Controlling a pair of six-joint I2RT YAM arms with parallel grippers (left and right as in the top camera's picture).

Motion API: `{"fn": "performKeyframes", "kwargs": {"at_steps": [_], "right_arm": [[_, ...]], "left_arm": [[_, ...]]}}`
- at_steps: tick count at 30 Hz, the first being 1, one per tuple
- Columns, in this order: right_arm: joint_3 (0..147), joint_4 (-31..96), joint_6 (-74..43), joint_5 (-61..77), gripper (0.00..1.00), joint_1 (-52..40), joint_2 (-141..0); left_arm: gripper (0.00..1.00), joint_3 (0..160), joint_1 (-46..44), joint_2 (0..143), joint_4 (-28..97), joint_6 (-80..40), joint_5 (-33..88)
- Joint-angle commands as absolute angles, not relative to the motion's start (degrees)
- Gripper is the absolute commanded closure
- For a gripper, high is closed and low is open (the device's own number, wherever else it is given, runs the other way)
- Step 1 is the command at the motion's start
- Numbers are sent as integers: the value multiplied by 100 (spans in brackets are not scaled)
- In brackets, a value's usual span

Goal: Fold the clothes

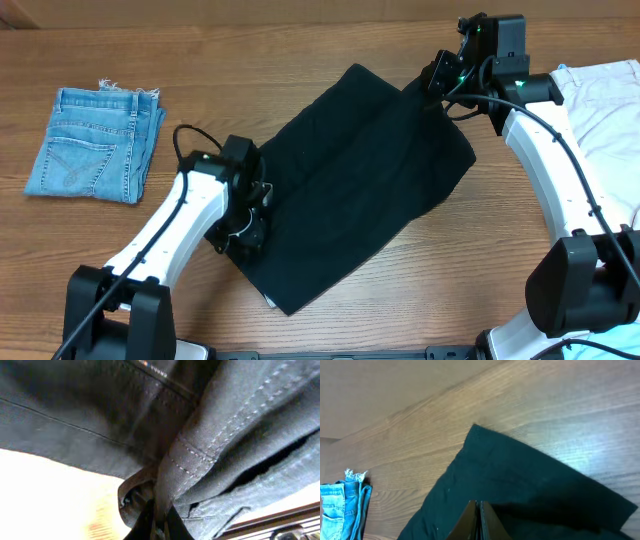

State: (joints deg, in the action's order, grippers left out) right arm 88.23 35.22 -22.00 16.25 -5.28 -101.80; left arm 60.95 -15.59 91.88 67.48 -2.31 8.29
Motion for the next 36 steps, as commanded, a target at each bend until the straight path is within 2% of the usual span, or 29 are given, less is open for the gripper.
{"fn": "performKeyframes", "kwargs": {"at_steps": [1, 11, 19, 20, 21, 23, 24, 26, 27, 31, 33, 36], "right_arm": [[8932, 3332, -1929, 1750, 96, -519, -10182], [8932, 2235, -1734, 2132, 96, -770, -10584], [8932, 1568, -1734, 2137, 96, -937, -11478], [8932, 1527, -1734, 2137, 94, -937, -11559], [8932, 1503, -1732, 2139, 89, -937, -11618], [8932, 1479, -1697, 2137, 76, -937, -11651], [8934, 1459, -1616, 2139, 66, -937, -11649], [8934, 1444, -1605, 2137, 46, -854, -11622], [8936, 1531, -1605, 2134, 42, -779, -11598], [8938, 2421, -1608, 2132, 41, -283, -11295], [8938, 3052, -1612, 2130, 40, 161, -11048], [8936, 3992, -1879, 2132, 39, 751, -10962]], "left_arm": [[96, 6326, -1535, 8794, 6812, 113, 530], [96, 6309, -1490, 8687, 6573, -1557, -1026], [95, 6276, -1369, 8689, 6163, -1522, -1586], [91, 6250, -1365, 8687, 6125, -1479, -1610], [87, 6211, -1350, 8689, 6101, -1479, -1653], [73, 6198, -1341, 8689, 6125, -1474, -1715], [58, 6198, -1337, 8689, 6128, -1457, -1741], [39, 6198, -1339, 8689, 6134, -1455, -1828], [36, 6198, -1339, 8687, 6136, -1448, -1841], [37, 6294, -1345, 8687, 6110, -1050, -1575], [42, 6510, -1350, 8687, 6084, -642, -746], [42, 6831, -1352, 8687, 6020, -305, 661]]}}
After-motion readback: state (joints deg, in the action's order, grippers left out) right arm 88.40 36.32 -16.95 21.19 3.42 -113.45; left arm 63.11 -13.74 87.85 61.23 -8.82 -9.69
